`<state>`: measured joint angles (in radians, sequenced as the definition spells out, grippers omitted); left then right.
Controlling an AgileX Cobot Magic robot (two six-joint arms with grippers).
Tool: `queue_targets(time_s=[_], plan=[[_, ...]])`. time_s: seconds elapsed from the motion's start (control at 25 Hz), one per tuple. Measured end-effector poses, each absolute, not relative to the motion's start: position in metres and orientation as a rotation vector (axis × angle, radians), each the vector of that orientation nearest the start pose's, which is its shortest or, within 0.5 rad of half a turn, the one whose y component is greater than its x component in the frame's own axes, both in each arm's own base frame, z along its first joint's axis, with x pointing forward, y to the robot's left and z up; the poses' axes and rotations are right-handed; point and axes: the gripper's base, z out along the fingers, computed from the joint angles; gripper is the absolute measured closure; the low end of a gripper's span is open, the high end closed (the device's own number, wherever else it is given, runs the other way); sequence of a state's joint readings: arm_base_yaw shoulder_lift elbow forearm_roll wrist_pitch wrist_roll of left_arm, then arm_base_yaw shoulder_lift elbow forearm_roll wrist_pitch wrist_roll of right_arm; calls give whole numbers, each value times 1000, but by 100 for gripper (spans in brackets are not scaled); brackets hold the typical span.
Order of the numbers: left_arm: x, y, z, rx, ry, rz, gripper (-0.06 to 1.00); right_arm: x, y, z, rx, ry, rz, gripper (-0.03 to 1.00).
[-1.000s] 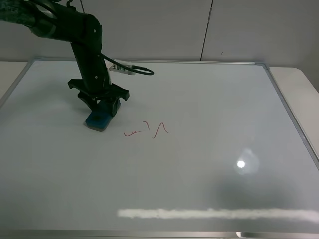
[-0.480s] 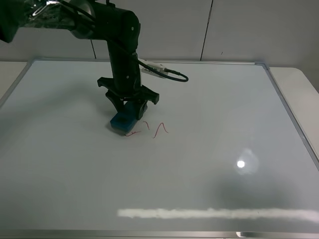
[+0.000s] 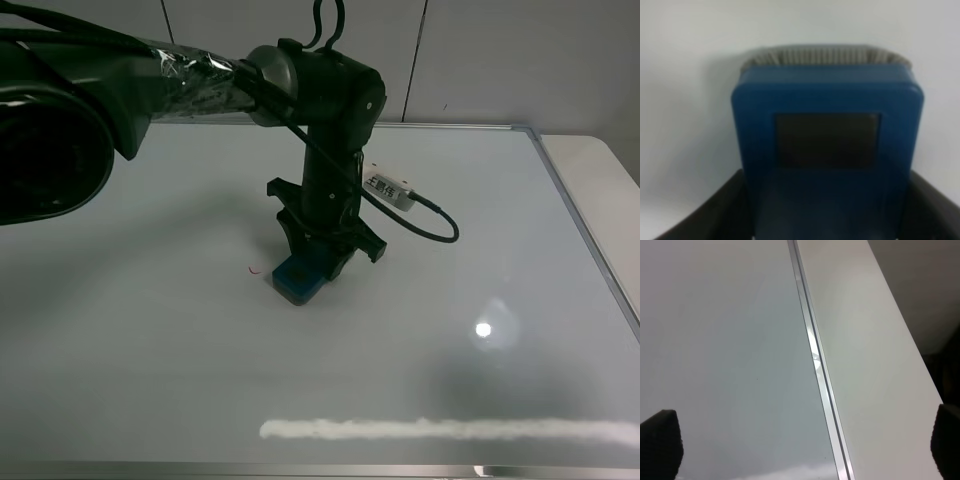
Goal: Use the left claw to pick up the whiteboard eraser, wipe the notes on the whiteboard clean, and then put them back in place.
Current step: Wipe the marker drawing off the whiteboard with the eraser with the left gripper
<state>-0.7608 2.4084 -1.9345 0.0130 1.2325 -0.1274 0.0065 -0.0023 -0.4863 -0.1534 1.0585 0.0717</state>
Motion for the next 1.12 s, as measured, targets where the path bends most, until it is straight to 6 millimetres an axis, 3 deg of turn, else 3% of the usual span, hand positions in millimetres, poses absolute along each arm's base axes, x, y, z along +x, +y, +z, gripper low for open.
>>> queue_targets(time_s=[0.2, 0.36, 0.56, 0.76, 0.88, 1.12], plan=[[315, -352, 117, 1143, 2986, 0, 39, -4, -12, 274, 73, 2045, -135, -2], [319, -347, 117, 1118, 3007, -38, 39, -4, -12, 274, 73, 2045, -135, -2], [356, -312, 118, 926, 3074, -105, 39, -4, -12, 274, 73, 2045, -135, -2], [397, -255, 118, 741, 3104, -17, 39, -4, -12, 274, 73, 2045, -135, -2], [400, -237, 118, 693, 3120, 19, 39, -4, -12, 274, 73, 2045, -135, -2], [383, -223, 114, 650, 3056, -34, 39, -4, -12, 274, 73, 2045, -135, -2]])
